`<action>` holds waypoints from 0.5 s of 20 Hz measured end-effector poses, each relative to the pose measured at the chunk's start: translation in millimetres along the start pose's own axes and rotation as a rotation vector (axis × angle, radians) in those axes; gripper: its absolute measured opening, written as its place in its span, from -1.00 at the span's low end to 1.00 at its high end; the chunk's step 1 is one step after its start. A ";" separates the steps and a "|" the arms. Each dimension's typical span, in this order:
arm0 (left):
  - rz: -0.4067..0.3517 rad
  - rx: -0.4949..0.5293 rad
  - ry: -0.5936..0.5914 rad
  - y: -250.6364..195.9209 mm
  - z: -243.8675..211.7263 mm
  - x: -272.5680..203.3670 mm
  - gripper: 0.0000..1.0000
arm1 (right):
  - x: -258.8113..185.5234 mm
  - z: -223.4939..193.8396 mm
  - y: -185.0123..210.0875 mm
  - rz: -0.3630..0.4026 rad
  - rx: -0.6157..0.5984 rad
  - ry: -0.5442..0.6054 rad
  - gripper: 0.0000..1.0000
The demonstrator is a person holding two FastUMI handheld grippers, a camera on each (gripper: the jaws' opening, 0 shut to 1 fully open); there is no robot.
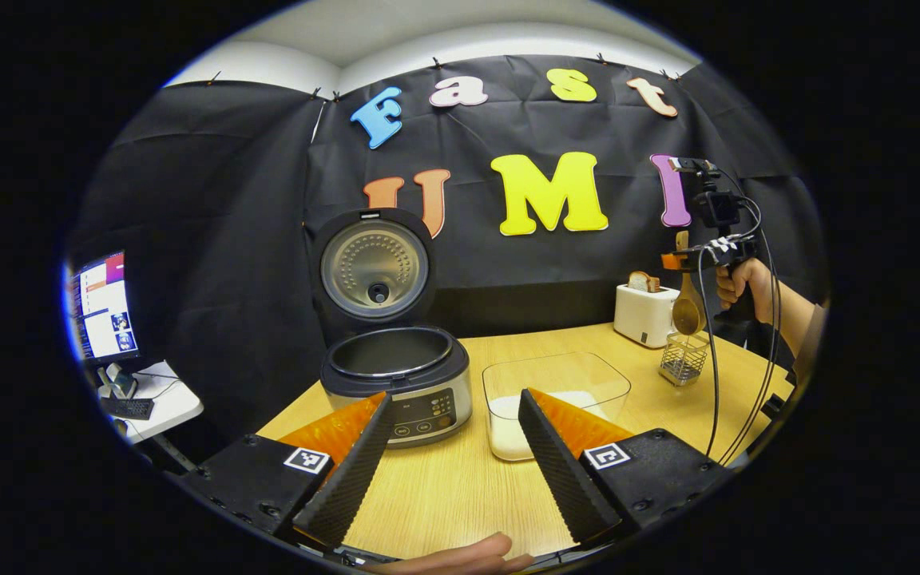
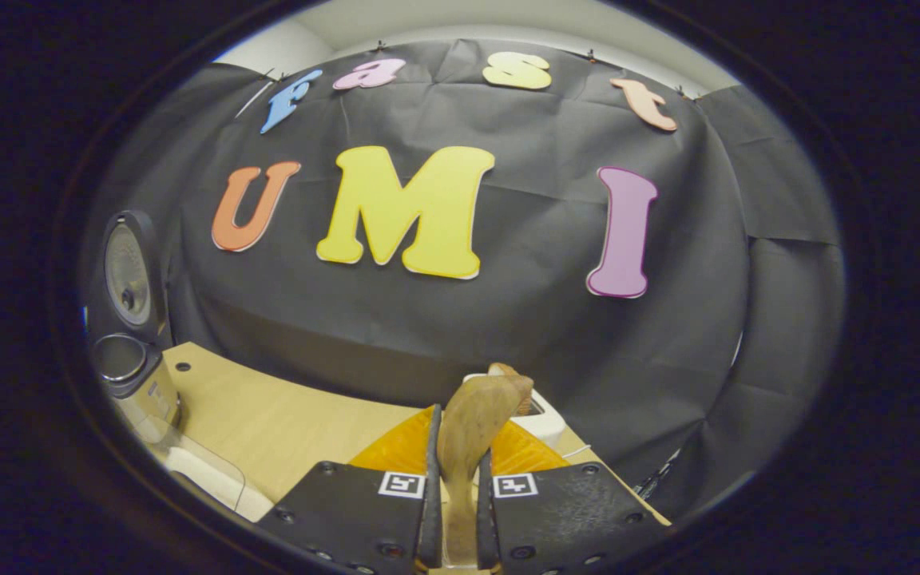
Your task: Close the left gripper, press the button to open the rice cooker; take a wooden spoon from the chopstick holder with the right hand, scoop a spoonful of rice and pour it into the rice cooker, then put the wooden spoon back into the chopstick holder.
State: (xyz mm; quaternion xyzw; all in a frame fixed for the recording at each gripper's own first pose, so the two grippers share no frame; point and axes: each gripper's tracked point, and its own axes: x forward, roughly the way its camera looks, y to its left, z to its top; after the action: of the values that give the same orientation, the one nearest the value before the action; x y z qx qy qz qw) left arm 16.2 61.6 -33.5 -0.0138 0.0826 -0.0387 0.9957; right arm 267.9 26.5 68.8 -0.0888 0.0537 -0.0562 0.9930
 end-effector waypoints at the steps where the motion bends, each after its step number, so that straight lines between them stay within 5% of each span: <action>1: 0.001 0.001 -0.002 0.4 1.6 0.1 0.99 | 4.2 -2.0 -4.6 -0.021 0.004 0.002 -0.67; 5: 0.007 0.012 -0.008 1.5 2.5 0.5 0.99 | 12.9 -16.3 -12.7 -0.049 0.009 0.029 -0.68; 7: 0.011 0.013 -0.003 2.4 1.3 1.1 0.99 | 12.8 -18.7 -17.0 -0.042 0.034 0.026 -0.46; 10: 0.011 0.011 0.000 2.7 0.3 1.2 0.99 | 21.8 -34.6 -30.0 -0.056 0.058 0.060 -0.37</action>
State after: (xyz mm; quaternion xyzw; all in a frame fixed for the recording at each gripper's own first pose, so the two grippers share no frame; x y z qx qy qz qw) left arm 17.7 64.2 -33.5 -0.0077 0.0824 -0.0336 0.9960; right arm 282.3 -11.4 38.3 -0.0597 0.0794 -0.0883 0.9911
